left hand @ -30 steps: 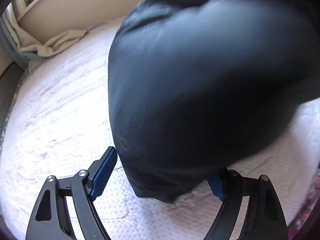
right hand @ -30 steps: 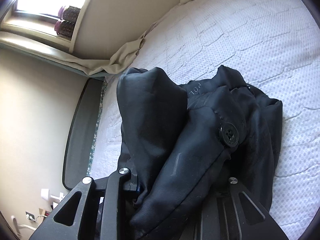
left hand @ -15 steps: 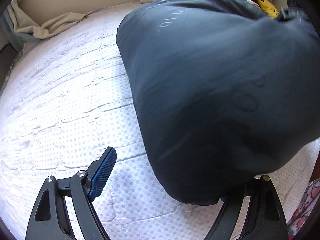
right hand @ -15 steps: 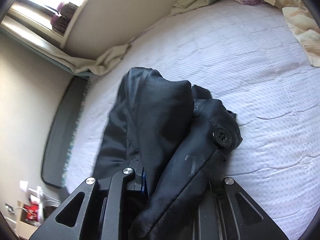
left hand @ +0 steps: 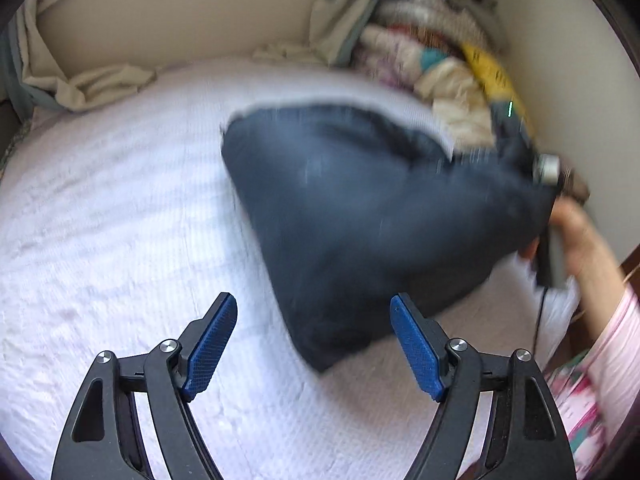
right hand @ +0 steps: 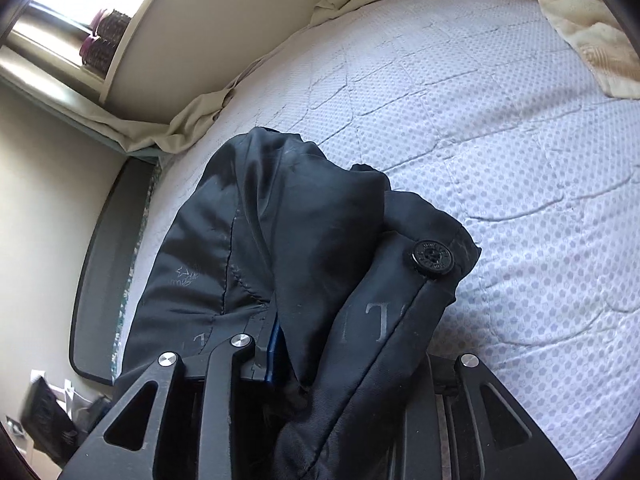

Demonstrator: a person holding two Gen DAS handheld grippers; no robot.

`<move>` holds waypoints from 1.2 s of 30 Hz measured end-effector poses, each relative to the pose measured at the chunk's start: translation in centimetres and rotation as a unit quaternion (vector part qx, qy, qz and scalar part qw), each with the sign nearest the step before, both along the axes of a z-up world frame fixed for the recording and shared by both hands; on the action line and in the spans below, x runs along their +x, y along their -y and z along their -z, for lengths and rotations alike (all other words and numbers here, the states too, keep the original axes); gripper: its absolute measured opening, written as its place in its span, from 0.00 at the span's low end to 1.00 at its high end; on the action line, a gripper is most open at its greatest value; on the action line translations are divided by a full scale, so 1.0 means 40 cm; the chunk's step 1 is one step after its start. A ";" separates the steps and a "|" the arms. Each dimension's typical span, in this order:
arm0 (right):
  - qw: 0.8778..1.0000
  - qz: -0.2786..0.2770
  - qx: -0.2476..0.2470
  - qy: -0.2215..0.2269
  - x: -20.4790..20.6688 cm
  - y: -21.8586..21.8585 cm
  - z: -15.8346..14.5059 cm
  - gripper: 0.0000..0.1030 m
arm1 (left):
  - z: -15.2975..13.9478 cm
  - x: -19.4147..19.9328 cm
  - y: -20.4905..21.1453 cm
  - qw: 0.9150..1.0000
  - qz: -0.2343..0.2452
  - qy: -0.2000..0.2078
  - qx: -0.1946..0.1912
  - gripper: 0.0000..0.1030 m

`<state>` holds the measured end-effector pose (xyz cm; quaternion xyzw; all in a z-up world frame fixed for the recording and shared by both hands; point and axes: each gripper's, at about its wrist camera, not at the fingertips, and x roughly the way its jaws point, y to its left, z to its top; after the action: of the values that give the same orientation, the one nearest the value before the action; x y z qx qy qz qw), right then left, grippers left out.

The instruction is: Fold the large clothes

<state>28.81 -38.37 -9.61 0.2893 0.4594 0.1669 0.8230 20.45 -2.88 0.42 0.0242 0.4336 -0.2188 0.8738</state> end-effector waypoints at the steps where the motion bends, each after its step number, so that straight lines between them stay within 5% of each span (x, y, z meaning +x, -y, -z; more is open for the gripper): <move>1: 1.000 0.000 -0.004 0.001 -0.003 0.000 -0.002 0.25 | -0.025 0.016 0.001 1.000 -0.003 0.012 -0.003 0.80; 9: 0.999 0.017 -0.042 0.013 -0.020 -0.006 -0.010 0.33 | 0.017 0.085 0.134 0.997 0.064 -0.005 0.047 0.78; 14: 0.989 0.061 -0.129 0.031 -0.043 -0.010 -0.040 0.58 | 0.100 0.095 0.160 0.996 0.067 -0.020 0.058 0.80; 18: 0.986 0.084 -0.138 0.039 -0.074 -0.019 -0.099 0.58 | 0.109 0.099 0.162 0.996 0.059 -0.020 0.059 0.80; 23: 0.943 0.101 -0.287 0.134 -0.183 -0.123 -0.253 0.55 | 0.107 0.104 0.161 0.997 0.051 -0.025 0.057 0.80; 27: 0.956 0.011 -0.231 0.181 -0.265 -0.211 -0.329 0.50 | 0.103 0.111 0.168 0.997 0.048 -0.026 0.058 0.81; 32: 0.946 -0.041 -0.294 0.127 -0.265 -0.285 -0.261 0.30 | 0.104 0.120 0.151 0.998 0.037 -0.037 0.047 0.85; 36: 0.947 -0.037 -0.310 0.079 -0.235 -0.264 -0.150 0.29 | 0.115 0.128 0.135 0.998 0.028 -0.050 0.034 0.91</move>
<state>19.40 -27.80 -3.62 -0.0116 0.4322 0.0691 0.8991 25.55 -8.30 -4.20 0.0548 0.4830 -0.2295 0.8432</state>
